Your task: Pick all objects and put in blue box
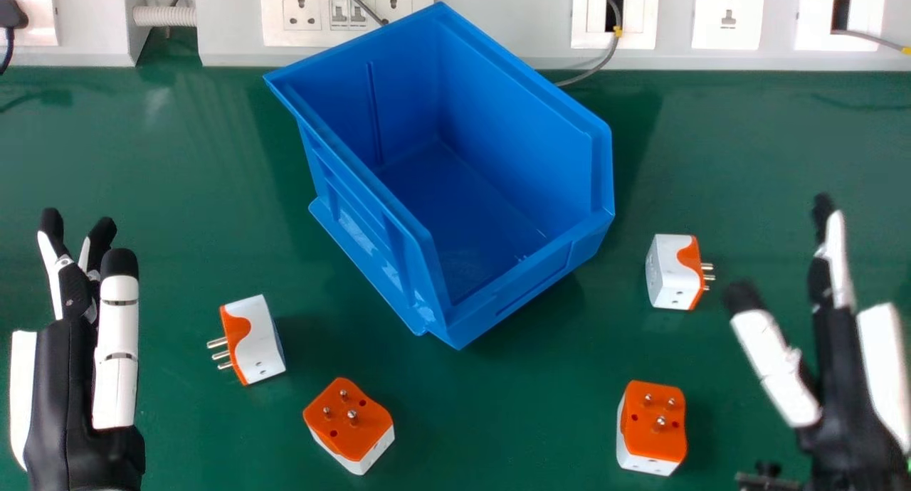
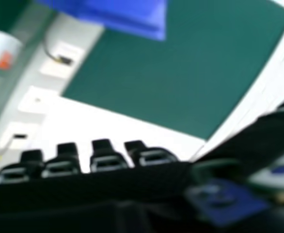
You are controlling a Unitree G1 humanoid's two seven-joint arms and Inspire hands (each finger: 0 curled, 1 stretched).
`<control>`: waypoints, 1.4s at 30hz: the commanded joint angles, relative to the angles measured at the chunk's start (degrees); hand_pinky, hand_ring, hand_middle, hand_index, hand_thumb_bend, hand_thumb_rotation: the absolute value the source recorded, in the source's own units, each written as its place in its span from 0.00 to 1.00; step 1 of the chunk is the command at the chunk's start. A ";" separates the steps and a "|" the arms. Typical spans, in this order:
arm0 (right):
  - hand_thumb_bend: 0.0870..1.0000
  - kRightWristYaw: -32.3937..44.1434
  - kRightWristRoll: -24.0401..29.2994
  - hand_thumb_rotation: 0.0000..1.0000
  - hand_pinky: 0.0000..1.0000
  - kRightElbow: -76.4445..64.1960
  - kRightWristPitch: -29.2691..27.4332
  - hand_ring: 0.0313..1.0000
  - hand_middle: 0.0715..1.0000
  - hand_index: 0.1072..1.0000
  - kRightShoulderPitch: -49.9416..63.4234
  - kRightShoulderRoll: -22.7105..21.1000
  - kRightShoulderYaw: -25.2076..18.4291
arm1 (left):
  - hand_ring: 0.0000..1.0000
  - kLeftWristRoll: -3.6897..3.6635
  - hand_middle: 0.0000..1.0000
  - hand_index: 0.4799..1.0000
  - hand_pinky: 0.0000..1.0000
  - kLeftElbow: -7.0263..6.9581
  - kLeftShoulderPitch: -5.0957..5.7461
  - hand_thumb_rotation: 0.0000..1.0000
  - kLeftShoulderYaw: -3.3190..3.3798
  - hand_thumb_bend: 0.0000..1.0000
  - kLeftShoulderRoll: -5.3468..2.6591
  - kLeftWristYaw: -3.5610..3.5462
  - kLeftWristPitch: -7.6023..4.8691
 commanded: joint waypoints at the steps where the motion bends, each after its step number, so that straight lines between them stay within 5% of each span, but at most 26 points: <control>1: 0.56 -1.41 -0.59 1.00 0.93 -0.67 -1.91 1.00 1.00 1.00 1.11 -0.37 0.22 | 1.00 0.46 0.97 0.96 1.00 -1.18 0.31 0.94 0.17 0.45 0.44 0.00 -0.93; 9: 0.61 -0.62 -2.03 0.95 0.96 0.75 -3.71 1.00 1.00 1.00 3.31 -1.56 2.18 | 1.00 0.59 0.97 0.96 1.00 -0.90 0.86 0.95 0.03 0.36 0.52 -0.70 -1.06; 13: 0.72 -0.51 -2.61 0.91 0.94 1.09 -3.66 1.00 1.00 1.00 3.75 -1.91 3.10 | 0.99 1.85 0.96 0.94 1.00 -2.03 1.59 0.98 -0.03 0.33 0.34 0.01 -0.36; 18: 0.75 -1.70 -4.87 0.90 0.91 1.54 -3.85 1.00 1.00 1.00 3.82 -2.68 3.86 | 1.00 1.25 0.97 0.96 1.00 -2.76 2.00 0.98 0.04 0.34 0.57 -0.44 -0.30; 24: 0.76 -0.09 -4.85 0.87 0.91 3.18 -5.98 1.00 1.00 1.00 3.74 -5.57 4.81 | 1.00 -0.36 0.97 0.97 1.00 -2.58 1.67 0.95 0.31 0.35 0.81 -1.41 -0.40; 31: 0.81 0.29 -6.42 0.83 0.84 4.28 -5.19 0.95 0.97 0.96 3.66 -8.01 5.35 | 0.99 0.19 0.96 0.94 1.00 -2.43 1.58 0.97 0.61 0.34 0.85 -1.32 -0.74; 39: 0.83 -0.47 -11.89 0.84 0.75 5.70 -0.89 0.88 0.90 0.88 1.88 -10.85 6.52 | 1.00 -0.78 0.97 0.94 1.00 -2.48 1.54 0.97 0.60 0.32 1.00 -2.29 -0.87; 42: 0.83 -0.37 -12.64 0.81 0.75 7.23 0.39 0.86 0.89 0.86 0.47 -11.63 7.10 | 1.00 -0.37 0.97 0.94 1.00 -2.44 1.44 0.97 0.59 0.32 1.14 -2.31 -1.08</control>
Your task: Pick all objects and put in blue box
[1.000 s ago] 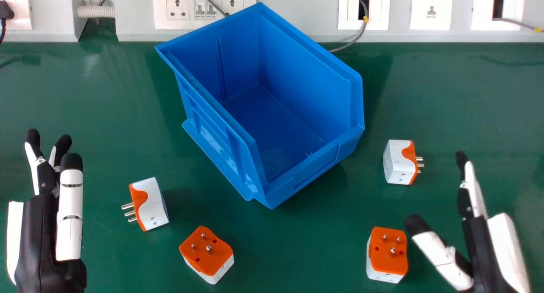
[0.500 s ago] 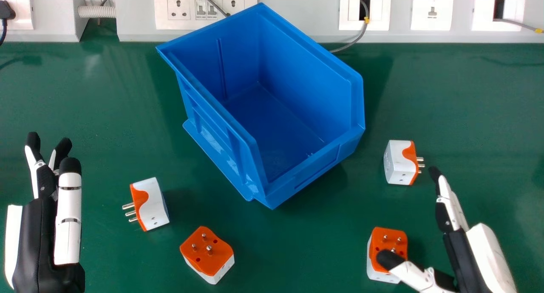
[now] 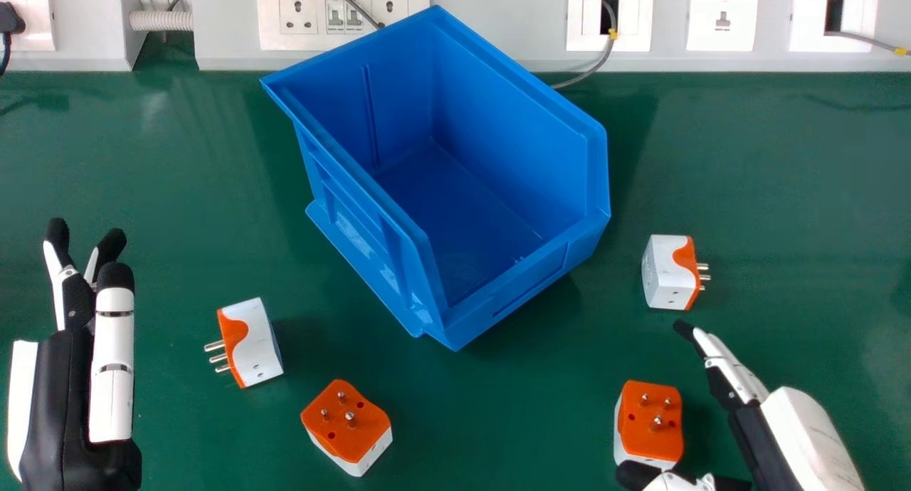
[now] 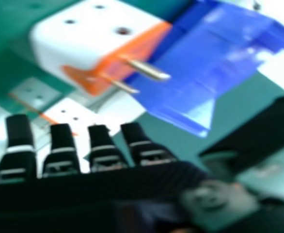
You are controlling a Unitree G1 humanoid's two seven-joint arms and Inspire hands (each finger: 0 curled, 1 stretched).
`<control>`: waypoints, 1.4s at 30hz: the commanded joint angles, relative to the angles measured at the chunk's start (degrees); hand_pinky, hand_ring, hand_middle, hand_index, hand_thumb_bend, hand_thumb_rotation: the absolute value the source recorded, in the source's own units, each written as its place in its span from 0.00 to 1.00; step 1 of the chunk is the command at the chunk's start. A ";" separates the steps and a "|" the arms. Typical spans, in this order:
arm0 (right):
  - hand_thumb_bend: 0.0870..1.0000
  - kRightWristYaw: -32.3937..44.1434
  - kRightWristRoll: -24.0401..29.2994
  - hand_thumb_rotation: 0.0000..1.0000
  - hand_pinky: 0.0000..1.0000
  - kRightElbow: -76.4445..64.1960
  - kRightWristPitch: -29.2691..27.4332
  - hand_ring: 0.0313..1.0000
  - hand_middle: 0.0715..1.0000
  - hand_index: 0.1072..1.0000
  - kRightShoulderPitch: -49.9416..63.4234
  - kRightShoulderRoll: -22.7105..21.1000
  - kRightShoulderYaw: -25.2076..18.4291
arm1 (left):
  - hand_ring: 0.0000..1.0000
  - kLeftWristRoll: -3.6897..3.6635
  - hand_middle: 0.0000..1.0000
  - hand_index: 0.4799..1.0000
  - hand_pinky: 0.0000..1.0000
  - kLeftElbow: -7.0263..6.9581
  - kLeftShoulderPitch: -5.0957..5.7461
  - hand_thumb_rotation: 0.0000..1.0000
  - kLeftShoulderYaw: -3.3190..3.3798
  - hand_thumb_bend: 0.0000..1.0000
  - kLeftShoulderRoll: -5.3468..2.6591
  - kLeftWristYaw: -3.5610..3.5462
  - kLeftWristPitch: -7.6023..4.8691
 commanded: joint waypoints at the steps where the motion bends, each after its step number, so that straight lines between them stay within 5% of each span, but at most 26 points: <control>1: 0.83 -0.51 -0.96 0.80 0.75 0.81 1.22 0.86 0.88 0.86 -1.61 -1.52 0.56 | 1.00 0.03 0.97 0.94 1.00 -1.21 -0.18 0.98 0.32 0.31 0.80 -0.16 -1.30; 7: 0.80 -2.14 -5.56 0.79 0.76 5.27 4.78 0.85 0.88 0.85 -6.10 -4.04 3.51 | 1.00 0.00 0.97 0.95 1.00 -1.64 -0.61 0.97 0.35 0.34 0.79 0.13 -0.14; 12: 0.79 -2.95 -7.75 0.74 0.78 8.59 7.31 0.85 0.87 0.85 -9.70 -5.86 6.06 | 1.00 -0.20 0.97 0.95 1.00 -1.53 -0.90 0.96 0.49 0.34 0.82 0.12 -0.42; 20: 0.78 -3.14 -13.22 0.76 0.81 8.20 12.22 0.88 0.89 0.86 -12.66 -9.82 10.12 | 0.99 0.96 0.96 0.95 1.00 -1.21 -1.32 0.98 0.77 0.38 1.11 0.92 -0.74; 31: 0.78 1.12 -14.87 0.72 0.83 0.72 13.36 0.89 0.89 0.86 -10.22 -16.42 11.97 | 1.00 -0.13 0.97 0.97 1.00 -1.76 -1.89 0.95 0.86 0.37 1.81 0.19 0.37; 35: 0.79 2.47 -14.54 0.65 0.81 -2.07 13.41 0.87 0.88 0.84 -8.81 -17.76 11.41 | 1.00 0.18 0.97 0.97 1.00 -1.95 -1.74 0.95 0.88 0.37 1.96 0.28 0.36; 42: 0.76 4.55 -14.67 0.58 0.80 -5.12 13.69 0.87 0.87 0.84 -7.09 -20.01 10.68 | 0.99 -0.32 0.97 0.97 1.00 -1.91 -1.86 0.94 1.27 0.40 2.35 -0.13 0.23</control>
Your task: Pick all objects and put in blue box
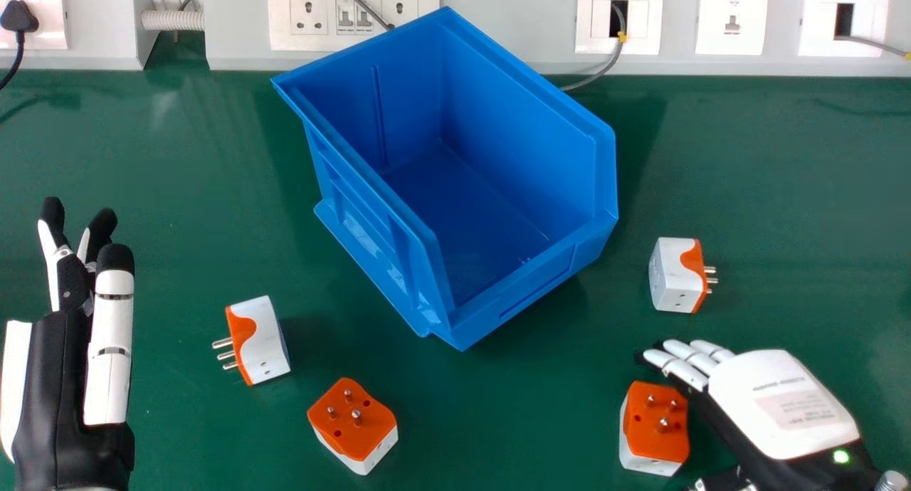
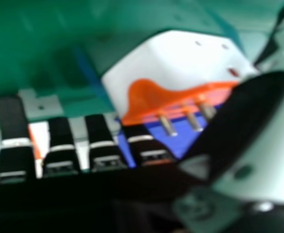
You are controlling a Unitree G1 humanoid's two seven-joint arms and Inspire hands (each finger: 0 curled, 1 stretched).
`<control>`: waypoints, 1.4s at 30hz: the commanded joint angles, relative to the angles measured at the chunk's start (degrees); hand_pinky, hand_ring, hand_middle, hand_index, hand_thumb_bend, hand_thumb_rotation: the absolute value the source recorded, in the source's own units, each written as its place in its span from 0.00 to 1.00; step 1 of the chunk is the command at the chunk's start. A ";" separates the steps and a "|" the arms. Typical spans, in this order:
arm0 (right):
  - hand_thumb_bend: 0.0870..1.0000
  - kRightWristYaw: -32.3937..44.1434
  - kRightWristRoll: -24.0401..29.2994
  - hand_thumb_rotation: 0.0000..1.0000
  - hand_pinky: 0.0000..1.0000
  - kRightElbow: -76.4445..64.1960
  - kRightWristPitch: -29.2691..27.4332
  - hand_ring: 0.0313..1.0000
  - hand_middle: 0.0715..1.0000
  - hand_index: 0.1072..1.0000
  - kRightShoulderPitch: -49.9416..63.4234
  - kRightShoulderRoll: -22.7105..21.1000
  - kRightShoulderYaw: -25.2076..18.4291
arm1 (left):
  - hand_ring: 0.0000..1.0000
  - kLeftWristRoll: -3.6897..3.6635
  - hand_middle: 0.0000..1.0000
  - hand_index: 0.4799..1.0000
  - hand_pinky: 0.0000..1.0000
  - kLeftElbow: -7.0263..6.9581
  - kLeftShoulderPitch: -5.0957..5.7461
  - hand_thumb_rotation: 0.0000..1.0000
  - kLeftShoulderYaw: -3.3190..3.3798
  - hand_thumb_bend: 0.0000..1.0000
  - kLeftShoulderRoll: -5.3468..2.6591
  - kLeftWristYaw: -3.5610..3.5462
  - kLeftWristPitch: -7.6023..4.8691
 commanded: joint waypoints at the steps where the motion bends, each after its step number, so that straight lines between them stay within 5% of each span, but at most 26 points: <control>1: 0.75 1.26 -0.03 0.59 0.80 -0.29 1.65 0.87 0.88 0.84 1.16 -2.14 -1.40 | 0.99 -0.48 0.97 0.97 1.00 -1.32 -0.24 0.94 0.69 0.39 0.68 -0.05 -0.63; 10: 0.71 2.31 -0.90 0.61 0.79 2.58 2.53 0.86 0.86 0.83 -1.47 -1.82 0.02 | 1.00 -0.77 0.97 0.96 1.00 -1.83 0.01 0.93 0.50 0.39 0.52 -0.18 -0.14; 13: 0.70 5.04 -0.94 0.58 0.80 2.45 3.74 0.86 0.87 0.84 -2.75 -1.43 0.67 | 0.99 0.46 0.97 0.96 1.00 -2.27 0.40 0.93 0.41 0.40 0.29 0.50 -0.13; 21: 0.70 8.41 -2.66 0.54 0.80 2.70 6.99 0.87 0.87 0.84 -5.82 -0.63 2.70 | 0.98 0.86 0.96 0.94 1.00 -2.57 1.00 0.96 0.14 0.39 -0.05 0.86 -0.38; 28: 0.70 10.36 -3.33 0.48 0.82 2.77 8.81 0.88 0.87 0.84 -7.42 -0.65 4.39 | 0.99 0.65 0.97 0.97 1.00 -2.84 1.22 0.95 0.00 0.41 -0.30 0.72 -0.71; 36: 0.68 8.93 -4.58 0.29 0.80 4.58 8.94 0.86 0.85 0.81 -9.05 -1.14 6.28 | 0.99 -1.26 0.97 0.96 1.00 -2.63 0.62 0.93 0.47 0.38 0.09 -0.02 -0.29; 39: 0.53 3.70 -3.20 0.11 0.63 7.73 6.10 0.66 0.65 0.53 -9.83 -0.86 6.45 | 1.00 -1.82 0.97 0.97 1.00 -2.58 0.42 0.91 0.61 0.40 0.25 -0.28 -0.08; 42: 0.48 1.10 -1.05 0.01 0.46 9.50 4.11 0.48 0.52 0.41 -9.98 -0.33 5.92 | 1.00 -1.59 0.98 0.97 1.00 -2.63 0.32 0.91 0.64 0.40 0.42 -0.25 -0.24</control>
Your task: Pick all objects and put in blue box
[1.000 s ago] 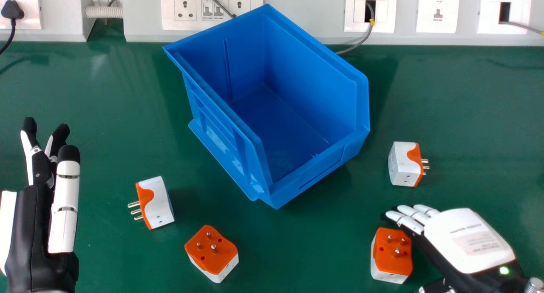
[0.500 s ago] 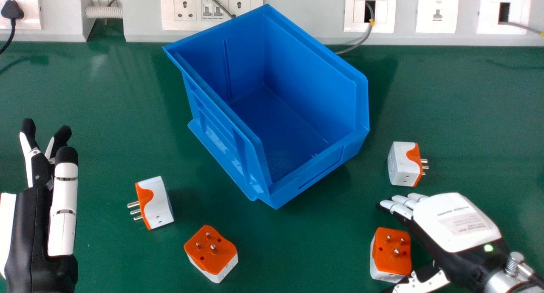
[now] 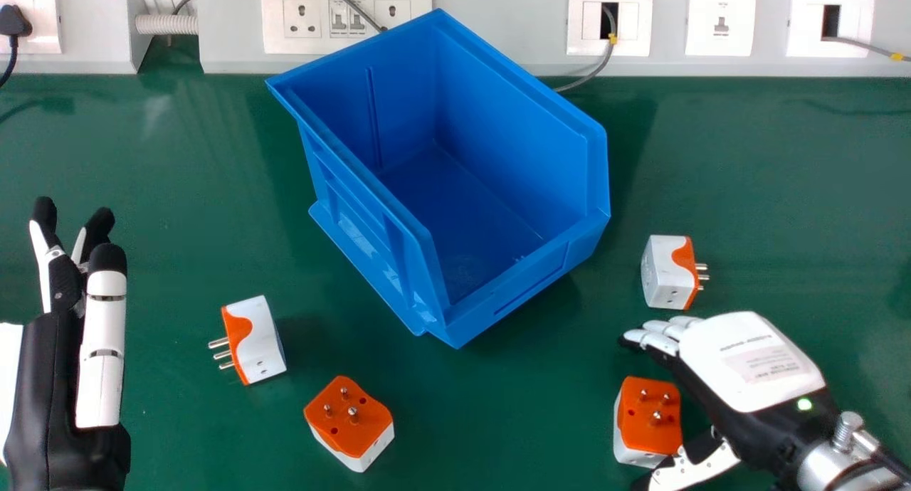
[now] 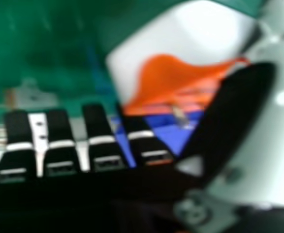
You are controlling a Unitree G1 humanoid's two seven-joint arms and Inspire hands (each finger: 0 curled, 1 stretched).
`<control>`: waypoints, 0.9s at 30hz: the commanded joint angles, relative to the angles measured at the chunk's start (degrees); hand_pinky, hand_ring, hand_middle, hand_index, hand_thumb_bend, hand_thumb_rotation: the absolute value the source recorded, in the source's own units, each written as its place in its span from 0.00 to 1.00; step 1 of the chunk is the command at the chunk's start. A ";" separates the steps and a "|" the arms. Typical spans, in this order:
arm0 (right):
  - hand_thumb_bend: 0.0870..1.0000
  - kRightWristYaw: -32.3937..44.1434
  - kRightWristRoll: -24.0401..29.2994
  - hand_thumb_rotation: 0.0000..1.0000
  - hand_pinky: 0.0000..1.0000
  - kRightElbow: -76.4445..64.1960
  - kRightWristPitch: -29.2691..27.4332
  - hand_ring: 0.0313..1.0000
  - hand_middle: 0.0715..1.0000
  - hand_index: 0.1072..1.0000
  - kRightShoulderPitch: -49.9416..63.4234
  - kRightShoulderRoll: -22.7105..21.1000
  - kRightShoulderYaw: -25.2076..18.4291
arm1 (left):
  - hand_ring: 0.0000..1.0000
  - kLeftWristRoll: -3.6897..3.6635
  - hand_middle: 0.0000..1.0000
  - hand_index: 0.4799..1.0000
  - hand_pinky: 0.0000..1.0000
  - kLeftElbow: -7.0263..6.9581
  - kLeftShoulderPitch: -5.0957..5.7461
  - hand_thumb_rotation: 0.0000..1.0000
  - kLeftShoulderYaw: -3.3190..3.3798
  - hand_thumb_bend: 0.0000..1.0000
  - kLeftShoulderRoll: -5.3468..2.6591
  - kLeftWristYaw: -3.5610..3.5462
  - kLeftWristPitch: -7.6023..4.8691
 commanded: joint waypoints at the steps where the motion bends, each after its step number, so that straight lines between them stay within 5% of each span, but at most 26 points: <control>1: 0.47 -0.49 -0.39 0.01 0.43 3.46 2.02 0.46 0.50 0.40 0.29 -0.04 -0.52 | 1.00 0.14 0.98 0.97 1.00 -1.36 -0.40 0.91 0.43 0.41 0.69 -0.02 -0.54; 5: 0.45 0.66 2.18 0.00 0.35 2.60 2.78 0.45 0.51 0.42 0.87 0.75 -1.24 | 1.00 1.19 0.98 0.97 1.00 -2.07 -0.30 0.92 0.41 0.41 0.76 0.58 0.03; 21: 0.44 4.07 4.54 0.00 0.29 -1.44 5.66 0.42 0.52 0.47 1.29 1.92 -2.57 | 1.00 0.69 0.98 0.99 1.00 -4.63 -0.61 0.82 -0.16 0.35 0.19 1.61 3.46; 25: 0.44 2.30 5.33 0.00 0.30 -2.13 4.17 0.43 0.54 0.46 2.05 1.74 -3.39 | 1.00 1.35 0.97 0.99 1.00 -5.37 -0.27 0.80 -0.35 0.33 0.05 2.16 4.02; 27: 0.44 1.78 5.47 0.00 0.31 -4.72 4.33 0.43 0.52 0.46 3.48 1.40 -4.38 | 1.00 0.63 0.98 0.99 1.00 -5.20 -0.16 0.79 -0.28 0.33 0.03 1.69 3.61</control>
